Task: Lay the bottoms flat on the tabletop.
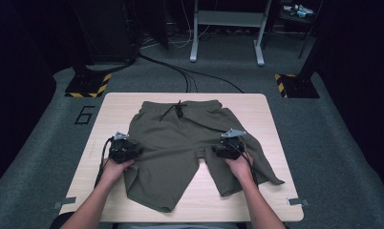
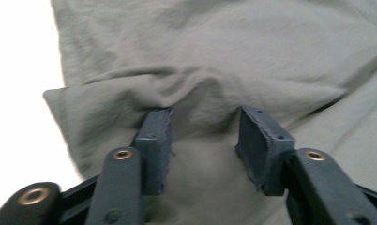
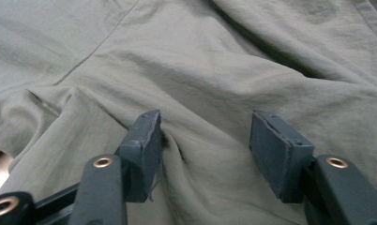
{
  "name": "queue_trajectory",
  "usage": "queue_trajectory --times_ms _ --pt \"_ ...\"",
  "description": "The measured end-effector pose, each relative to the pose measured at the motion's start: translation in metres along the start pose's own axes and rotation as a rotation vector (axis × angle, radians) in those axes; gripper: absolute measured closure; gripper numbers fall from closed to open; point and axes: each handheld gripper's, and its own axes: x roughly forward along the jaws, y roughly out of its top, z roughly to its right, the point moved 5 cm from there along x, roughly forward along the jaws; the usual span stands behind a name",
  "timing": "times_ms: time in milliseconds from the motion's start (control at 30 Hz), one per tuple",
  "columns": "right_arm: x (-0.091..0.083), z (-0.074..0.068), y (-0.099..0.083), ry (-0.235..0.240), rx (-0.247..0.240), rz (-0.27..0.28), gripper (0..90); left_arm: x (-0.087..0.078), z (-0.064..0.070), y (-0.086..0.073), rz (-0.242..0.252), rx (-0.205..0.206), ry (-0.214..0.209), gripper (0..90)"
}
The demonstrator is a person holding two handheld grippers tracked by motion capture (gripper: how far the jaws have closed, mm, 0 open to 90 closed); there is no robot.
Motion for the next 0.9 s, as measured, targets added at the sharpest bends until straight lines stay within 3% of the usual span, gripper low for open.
queue_trajectory --times_ms 33,100,167,233,400,533,667,833,900 --pt "0.0 -0.001 0.0 -0.006 0.0 -0.004 42.6 -0.003 -0.001 -0.001 -0.013 0.019 0.005 51.9" --pt "-0.001 -0.004 0.0 -0.017 0.024 -0.007 42.5 -0.012 0.0 -0.003 -0.007 0.017 0.036 49.1" --pt "-0.004 -0.008 0.001 -0.02 0.031 -0.006 42.4 -0.024 0.003 -0.007 0.03 -0.016 0.046 47.5" --pt "-0.008 -0.015 0.003 -0.021 0.042 0.024 42.4 -0.035 0.007 -0.012 0.031 -0.028 0.063 45.2" --pt "-0.015 -0.033 0.01 -0.014 0.007 0.07 42.1 -0.058 0.026 -0.021 0.071 -0.03 0.071 42.5" --pt "-0.014 -0.044 0.008 0.012 0.0 0.055 42.0 -0.062 0.04 -0.036 0.064 -0.032 0.082 40.1" --pt "-0.014 -0.05 0.005 0.015 -0.041 0.045 42.0 -0.068 0.04 -0.051 0.053 -0.089 0.092 40.2" --pt "-0.015 -0.052 -0.002 0.03 -0.064 0.023 41.8 -0.078 0.037 -0.068 0.033 -0.071 0.146 41.5" --pt "-0.015 -0.052 -0.004 0.031 -0.062 0.016 41.5 -0.081 0.035 -0.071 0.02 -0.076 0.141 44.8"
